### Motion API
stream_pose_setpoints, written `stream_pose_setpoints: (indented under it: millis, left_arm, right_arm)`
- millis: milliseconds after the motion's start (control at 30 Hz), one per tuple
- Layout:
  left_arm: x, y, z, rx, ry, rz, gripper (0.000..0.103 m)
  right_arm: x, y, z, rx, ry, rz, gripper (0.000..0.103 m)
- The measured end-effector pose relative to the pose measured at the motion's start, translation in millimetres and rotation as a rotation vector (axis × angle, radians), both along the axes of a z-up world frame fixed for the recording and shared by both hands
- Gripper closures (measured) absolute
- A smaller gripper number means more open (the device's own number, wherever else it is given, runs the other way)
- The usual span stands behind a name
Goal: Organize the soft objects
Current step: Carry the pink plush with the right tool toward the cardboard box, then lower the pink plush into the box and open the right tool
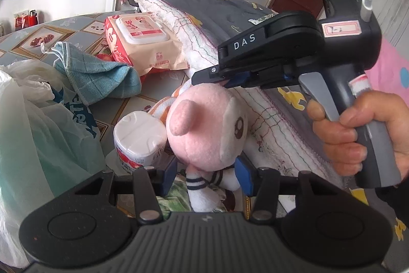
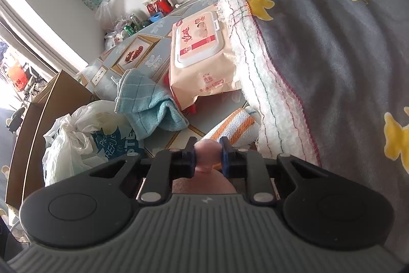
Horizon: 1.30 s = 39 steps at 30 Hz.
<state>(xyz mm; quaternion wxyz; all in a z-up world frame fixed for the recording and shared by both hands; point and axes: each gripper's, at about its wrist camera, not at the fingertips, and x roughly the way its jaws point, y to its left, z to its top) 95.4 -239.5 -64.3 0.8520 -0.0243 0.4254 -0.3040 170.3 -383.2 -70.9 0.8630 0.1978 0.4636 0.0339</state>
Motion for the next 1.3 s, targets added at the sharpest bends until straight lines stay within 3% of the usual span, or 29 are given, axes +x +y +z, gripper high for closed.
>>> stream_pose_setpoints:
  millis: [167,367,733,933,1067,1300]
  left_arm:
    - [0.0,-6.1,-2.1,0.021,-0.021,0.006,0.048]
    - [-11.1,1.6,5.9,-0.02,-0.051,0.016,0.049]
    - [-44.9,52.8,69.9,-0.141,-0.207,0.118,0.049]
    - [-58.3,116.8,106.7,-0.19,-0.283,0.265,0.049]
    - [-59.9,172.5,125.2,-0.172,-0.319,0.416,0.049]
    - [-43.0,277.3,130.5,-0.106,-0.28,0.695,0.049]
  right_arm:
    - [-21.8,8.4,23.2,-0.01,-0.052,0.005,0.088]
    - [-50.9,22.8,62.7,-0.015,-0.129,0.027,0.089]
    - [-85.7,89.2,161.1,-0.055,-0.326,0.172,0.089]
    - [-76.6,156.7,206.4,-0.023,-0.424,0.336,0.089]
    - [-52.7,221.7,227.4,0.029,-0.467,0.492,0.089]
    - [13.2,356.4,230.9,0.147,-0.413,0.754,0.089]
